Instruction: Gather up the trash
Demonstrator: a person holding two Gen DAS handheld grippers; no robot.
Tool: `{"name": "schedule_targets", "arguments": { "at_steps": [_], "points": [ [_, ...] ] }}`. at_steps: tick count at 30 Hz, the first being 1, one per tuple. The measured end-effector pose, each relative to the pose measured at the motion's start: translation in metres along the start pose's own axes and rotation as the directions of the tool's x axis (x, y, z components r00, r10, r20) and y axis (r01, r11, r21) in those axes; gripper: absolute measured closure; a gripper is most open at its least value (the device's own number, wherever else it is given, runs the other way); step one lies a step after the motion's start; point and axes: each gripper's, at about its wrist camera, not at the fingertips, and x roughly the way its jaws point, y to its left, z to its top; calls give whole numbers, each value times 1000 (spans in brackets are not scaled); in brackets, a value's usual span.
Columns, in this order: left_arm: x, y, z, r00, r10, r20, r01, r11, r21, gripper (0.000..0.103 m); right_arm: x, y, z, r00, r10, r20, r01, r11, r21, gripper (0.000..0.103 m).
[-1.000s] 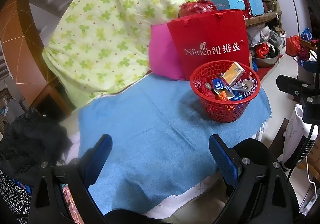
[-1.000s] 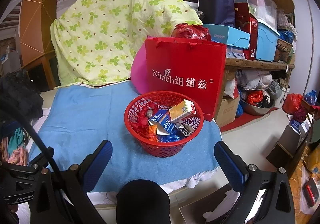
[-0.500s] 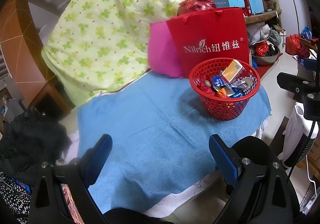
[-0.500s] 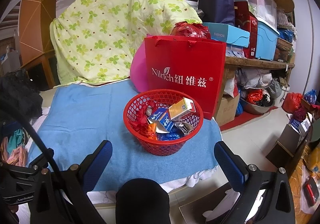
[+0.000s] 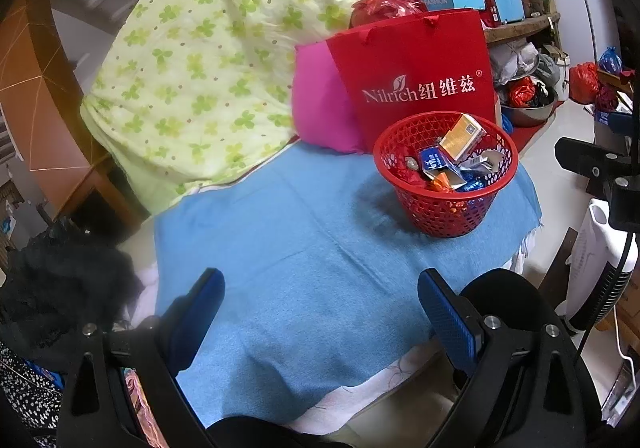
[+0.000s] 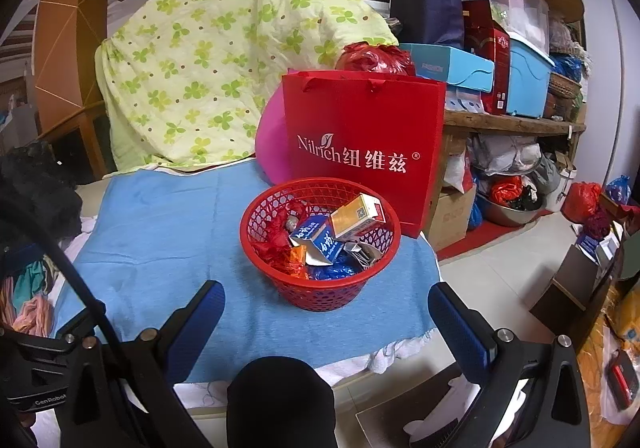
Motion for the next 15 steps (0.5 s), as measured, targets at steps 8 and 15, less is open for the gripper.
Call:
{"name": "schedule_targets", "arguments": {
  "at_steps": [8, 15],
  "points": [
    [1, -5, 3, 1000, 2, -7, -1, 1000, 20, 6, 1, -6, -1, 1000, 3, -2, -3, 1000, 8, 0],
    [2, -12, 5, 1000, 2, -12, -1, 999, 42, 6, 2, -11, -3, 1000, 0, -2, 0, 1000, 15, 0]
  ]
}}
